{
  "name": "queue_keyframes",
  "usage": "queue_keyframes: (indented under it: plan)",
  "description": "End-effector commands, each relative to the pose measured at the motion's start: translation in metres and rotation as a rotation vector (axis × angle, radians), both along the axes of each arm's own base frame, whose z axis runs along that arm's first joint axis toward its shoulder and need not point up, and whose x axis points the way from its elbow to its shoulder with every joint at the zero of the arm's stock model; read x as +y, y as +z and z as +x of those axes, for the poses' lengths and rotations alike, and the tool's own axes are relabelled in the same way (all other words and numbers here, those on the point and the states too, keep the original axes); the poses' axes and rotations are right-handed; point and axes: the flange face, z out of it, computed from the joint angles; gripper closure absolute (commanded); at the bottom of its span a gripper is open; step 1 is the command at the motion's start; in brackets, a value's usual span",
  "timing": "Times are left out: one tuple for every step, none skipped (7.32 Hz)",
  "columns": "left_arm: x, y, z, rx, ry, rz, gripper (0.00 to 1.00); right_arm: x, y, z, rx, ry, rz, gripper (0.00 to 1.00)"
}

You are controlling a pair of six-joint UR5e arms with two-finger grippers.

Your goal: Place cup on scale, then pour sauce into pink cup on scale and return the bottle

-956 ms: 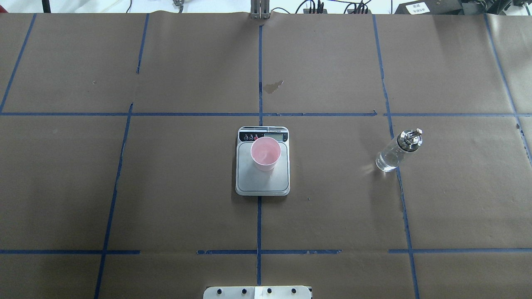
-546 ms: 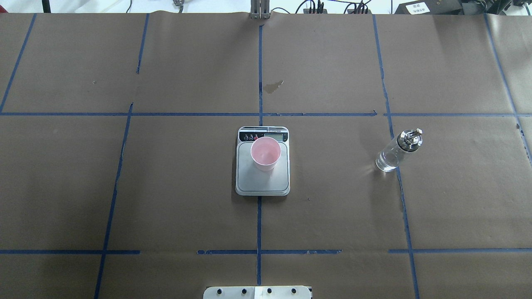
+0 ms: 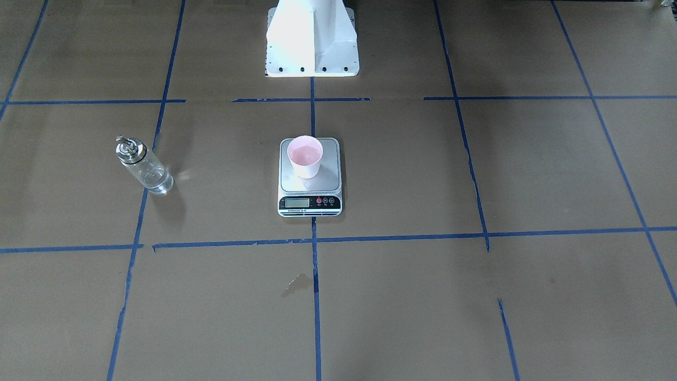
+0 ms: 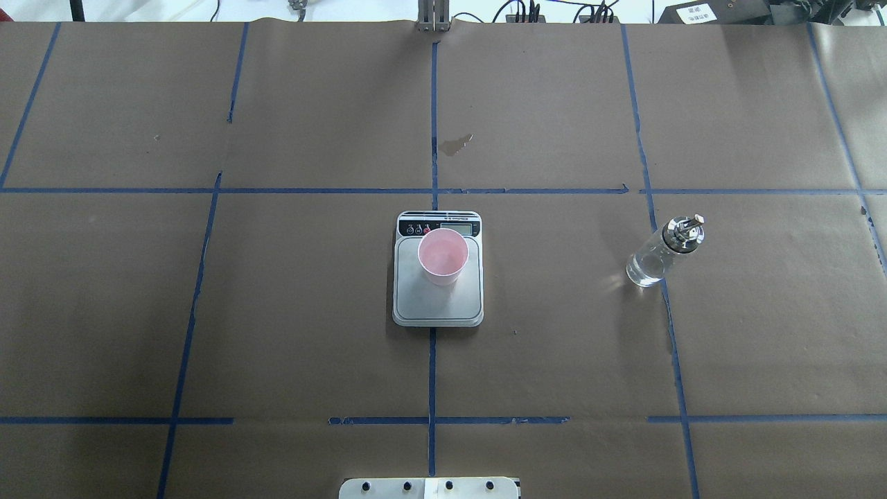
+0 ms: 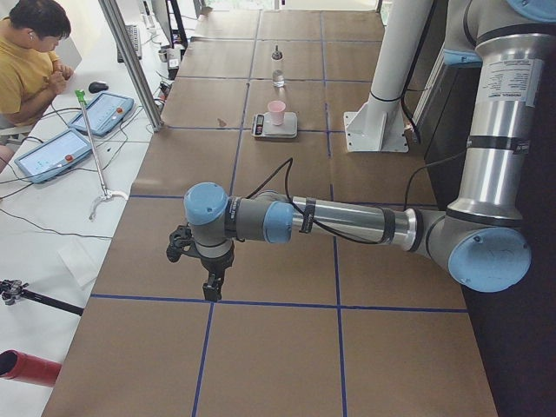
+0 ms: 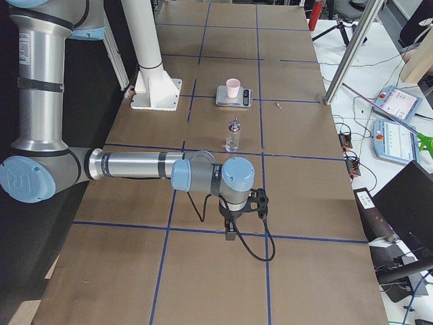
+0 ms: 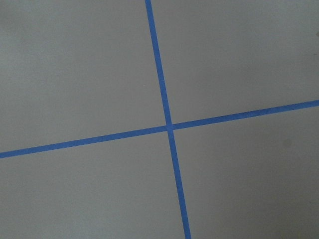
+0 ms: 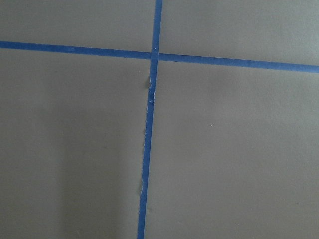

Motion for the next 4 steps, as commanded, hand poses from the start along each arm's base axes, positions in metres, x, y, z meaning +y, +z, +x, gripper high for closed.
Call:
queue_keyframes:
  plan:
    - [-0.007, -0.021, -0.001, -0.003, -0.003, 0.051, 0.00, -0.001, -0.002, -0.001, -0.008, -0.002, 0.005, 0.00]
    - [-0.008, -0.027, -0.001, -0.002, -0.002, 0.066, 0.00, -0.002, -0.005, -0.002, -0.010, -0.003, 0.010, 0.00]
    - [-0.011, -0.032, -0.007, 0.002, -0.011, 0.071, 0.00, -0.002, -0.006, -0.002, -0.009, -0.003, 0.012, 0.00]
    - [-0.007, -0.034, -0.021, -0.001, -0.037, 0.077, 0.00, -0.002, -0.005, -0.003, -0.010, -0.004, 0.010, 0.00]
